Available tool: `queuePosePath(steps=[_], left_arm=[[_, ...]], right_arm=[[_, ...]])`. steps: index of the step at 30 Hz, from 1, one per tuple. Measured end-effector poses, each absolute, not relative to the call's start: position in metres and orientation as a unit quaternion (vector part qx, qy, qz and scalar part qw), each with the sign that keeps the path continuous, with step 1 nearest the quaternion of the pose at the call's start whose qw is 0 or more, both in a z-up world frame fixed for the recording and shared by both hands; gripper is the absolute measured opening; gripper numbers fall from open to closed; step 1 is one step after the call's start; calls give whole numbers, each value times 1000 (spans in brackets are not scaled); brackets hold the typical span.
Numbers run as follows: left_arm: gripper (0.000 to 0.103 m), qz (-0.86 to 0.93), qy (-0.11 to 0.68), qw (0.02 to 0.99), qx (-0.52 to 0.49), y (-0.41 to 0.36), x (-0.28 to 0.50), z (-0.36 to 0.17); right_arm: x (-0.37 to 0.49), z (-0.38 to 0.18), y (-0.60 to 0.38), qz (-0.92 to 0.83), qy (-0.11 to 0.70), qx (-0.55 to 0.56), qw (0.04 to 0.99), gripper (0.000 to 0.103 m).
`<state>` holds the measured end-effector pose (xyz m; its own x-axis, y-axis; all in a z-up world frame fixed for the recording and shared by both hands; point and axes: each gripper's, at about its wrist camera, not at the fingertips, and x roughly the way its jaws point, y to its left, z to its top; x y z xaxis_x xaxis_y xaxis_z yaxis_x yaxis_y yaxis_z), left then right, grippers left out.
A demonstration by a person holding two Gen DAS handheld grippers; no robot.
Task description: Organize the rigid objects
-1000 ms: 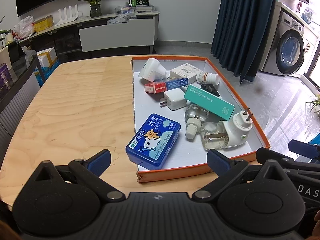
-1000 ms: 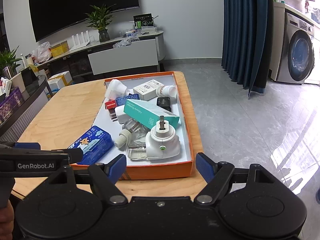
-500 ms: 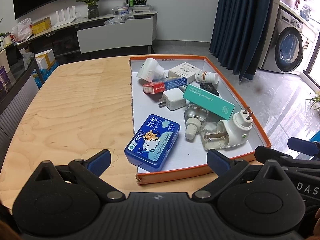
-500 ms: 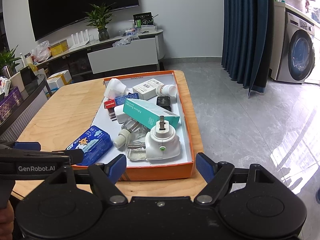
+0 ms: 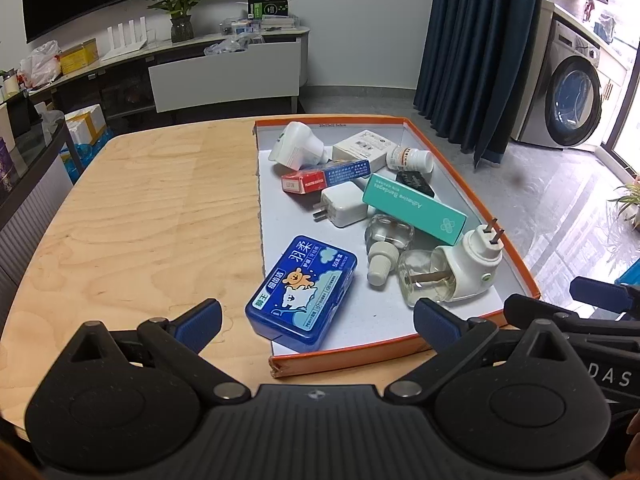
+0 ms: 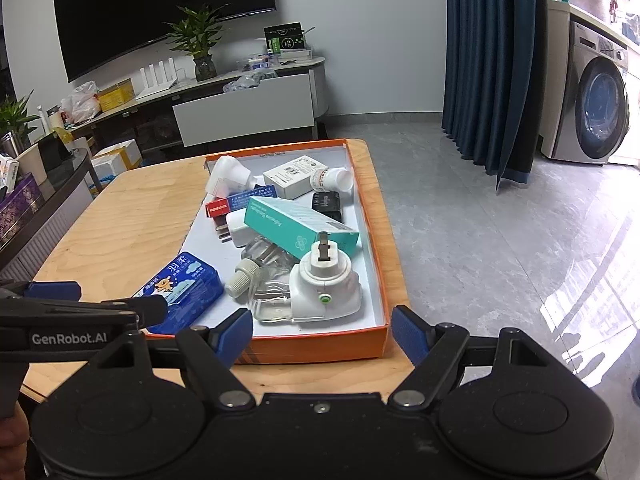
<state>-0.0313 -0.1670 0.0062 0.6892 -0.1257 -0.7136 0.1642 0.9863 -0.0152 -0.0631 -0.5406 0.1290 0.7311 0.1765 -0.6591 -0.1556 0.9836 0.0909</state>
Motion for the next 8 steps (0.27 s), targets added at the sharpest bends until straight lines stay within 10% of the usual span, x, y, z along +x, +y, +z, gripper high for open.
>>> queuePosePath(steps=[8], left_arm=[[103,-91,393,915,25,-169,-31,4]], right_arm=[[-60,126,-546,81,360,18,929,90]])
